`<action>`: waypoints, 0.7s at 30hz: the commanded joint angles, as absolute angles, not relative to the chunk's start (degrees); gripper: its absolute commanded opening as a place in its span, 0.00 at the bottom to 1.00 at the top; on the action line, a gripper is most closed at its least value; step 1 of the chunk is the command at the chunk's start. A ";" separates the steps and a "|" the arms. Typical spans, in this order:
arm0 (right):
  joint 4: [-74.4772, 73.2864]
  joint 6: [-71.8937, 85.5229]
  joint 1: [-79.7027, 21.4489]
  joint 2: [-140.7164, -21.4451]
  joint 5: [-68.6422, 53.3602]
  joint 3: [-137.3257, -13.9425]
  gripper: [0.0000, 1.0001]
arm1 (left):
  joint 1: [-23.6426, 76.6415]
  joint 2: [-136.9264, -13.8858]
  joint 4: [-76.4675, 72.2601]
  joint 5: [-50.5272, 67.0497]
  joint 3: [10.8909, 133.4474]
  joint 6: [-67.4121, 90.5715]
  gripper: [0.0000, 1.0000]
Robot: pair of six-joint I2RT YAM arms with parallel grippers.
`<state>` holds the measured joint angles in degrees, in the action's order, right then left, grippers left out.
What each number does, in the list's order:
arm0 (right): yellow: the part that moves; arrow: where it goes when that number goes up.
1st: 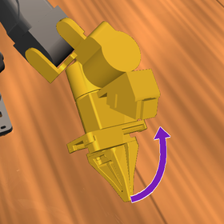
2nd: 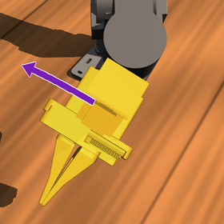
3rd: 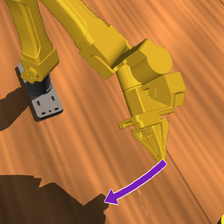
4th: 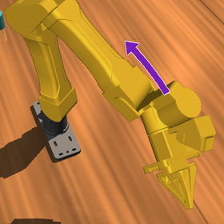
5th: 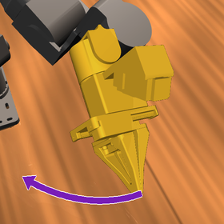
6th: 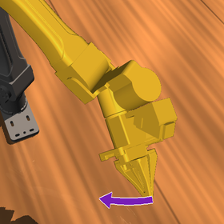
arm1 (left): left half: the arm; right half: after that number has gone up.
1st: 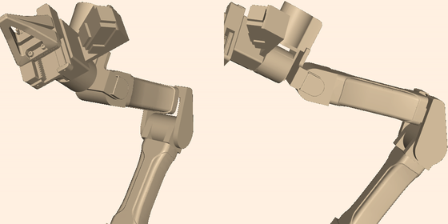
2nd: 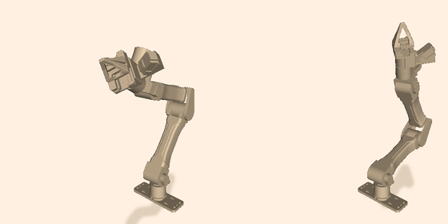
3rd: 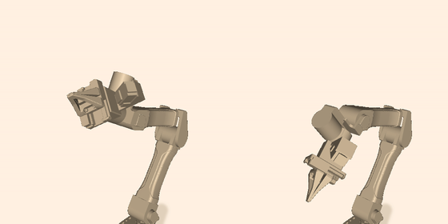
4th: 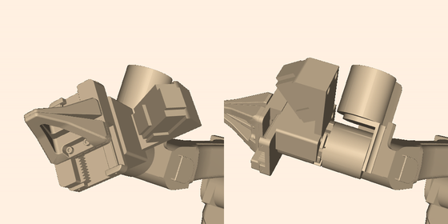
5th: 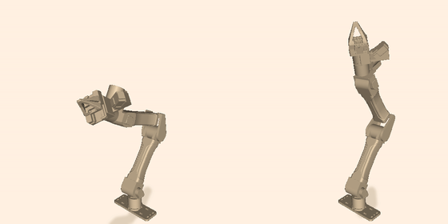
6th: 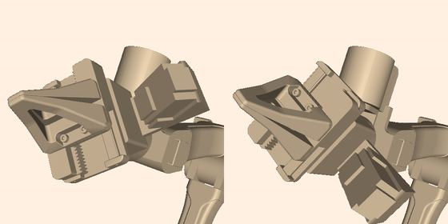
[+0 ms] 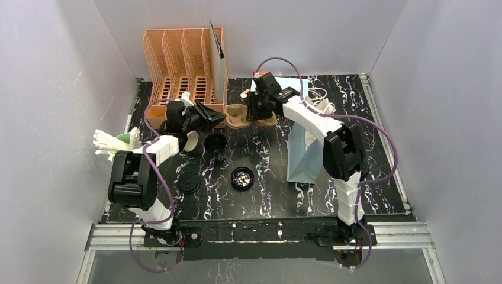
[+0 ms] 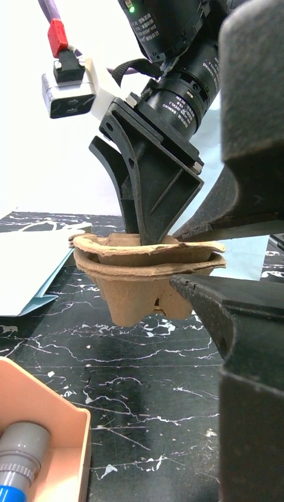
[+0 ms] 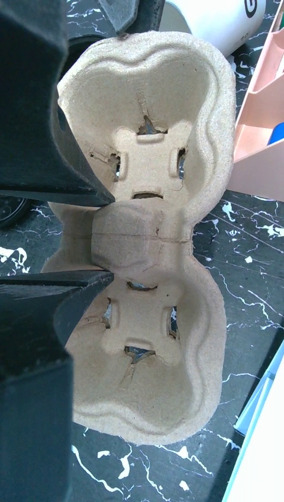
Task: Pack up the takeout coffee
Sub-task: Place the cup tray at the center of the board.
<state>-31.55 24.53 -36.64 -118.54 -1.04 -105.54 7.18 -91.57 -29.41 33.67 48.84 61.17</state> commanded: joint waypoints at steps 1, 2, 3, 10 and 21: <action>-30.92 25.66 -35.67 -116.95 -1.83 -107.14 0.42 | 6.51 -86.80 -31.33 30.64 46.39 62.75 0.27; -30.87 25.66 -35.66 -116.86 -1.99 -107.12 0.42 | 6.50 -86.59 -31.82 30.44 46.03 63.06 0.27; -30.81 25.66 -35.56 -116.81 -2.14 -107.13 0.42 | 6.50 -86.64 -32.22 30.59 45.68 63.35 0.27; -30.38 25.66 -35.51 -116.54 -3.36 -106.59 0.42 | 6.50 -88.49 -34.83 33.08 46.10 65.08 0.24; -29.45 25.93 -35.51 -116.28 -5.12 -106.19 0.42 | 6.53 -90.38 -35.07 35.26 47.46 65.63 0.19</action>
<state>-31.48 25.36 -35.64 -118.54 -3.73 -105.54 6.85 -90.35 -34.22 33.89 45.91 65.30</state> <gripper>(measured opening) 0.480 0.195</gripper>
